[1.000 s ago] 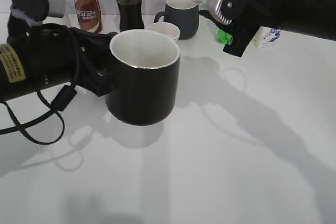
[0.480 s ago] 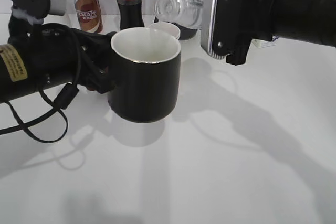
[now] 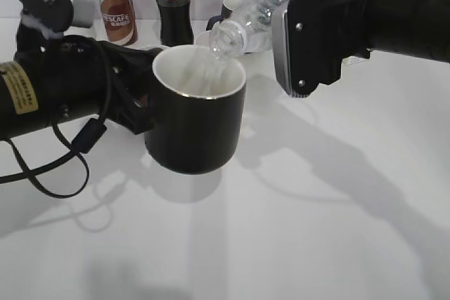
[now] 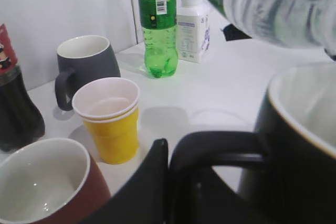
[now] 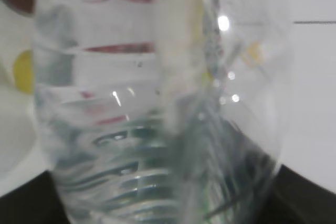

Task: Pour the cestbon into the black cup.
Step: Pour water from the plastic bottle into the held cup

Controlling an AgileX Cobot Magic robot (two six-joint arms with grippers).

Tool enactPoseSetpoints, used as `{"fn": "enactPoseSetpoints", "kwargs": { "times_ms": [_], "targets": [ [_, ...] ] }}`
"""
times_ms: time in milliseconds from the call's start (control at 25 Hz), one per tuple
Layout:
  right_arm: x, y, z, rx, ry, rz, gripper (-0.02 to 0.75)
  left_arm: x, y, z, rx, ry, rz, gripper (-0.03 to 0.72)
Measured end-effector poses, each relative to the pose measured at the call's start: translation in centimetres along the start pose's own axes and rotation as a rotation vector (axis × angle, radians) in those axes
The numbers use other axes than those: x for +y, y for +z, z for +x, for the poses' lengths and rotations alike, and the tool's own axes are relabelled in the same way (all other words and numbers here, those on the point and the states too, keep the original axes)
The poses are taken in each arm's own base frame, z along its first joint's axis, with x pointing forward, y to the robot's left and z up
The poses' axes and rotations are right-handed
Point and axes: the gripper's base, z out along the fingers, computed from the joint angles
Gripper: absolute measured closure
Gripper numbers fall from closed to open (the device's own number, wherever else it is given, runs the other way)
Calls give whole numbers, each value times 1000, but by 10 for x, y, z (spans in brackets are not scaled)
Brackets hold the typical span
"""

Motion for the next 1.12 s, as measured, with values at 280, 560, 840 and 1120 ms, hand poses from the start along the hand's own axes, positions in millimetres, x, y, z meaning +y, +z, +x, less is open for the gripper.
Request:
{"fn": "enactPoseSetpoints", "kwargs": {
  "times_ms": [280,560,840,1120],
  "targets": [
    [0,0,0,2,-75,1,295,-2,0,1,15,45,25,656],
    [-2,0,2,29,-115,17,295,-2,0,5,52,61,22,656],
    [-5,0,2,30,-136,49,295,-2,0,6,60,62,20,656],
    [-7,0,1,24,-174,76,295,-2,0,6,62,63,20,656]
  ]
}}
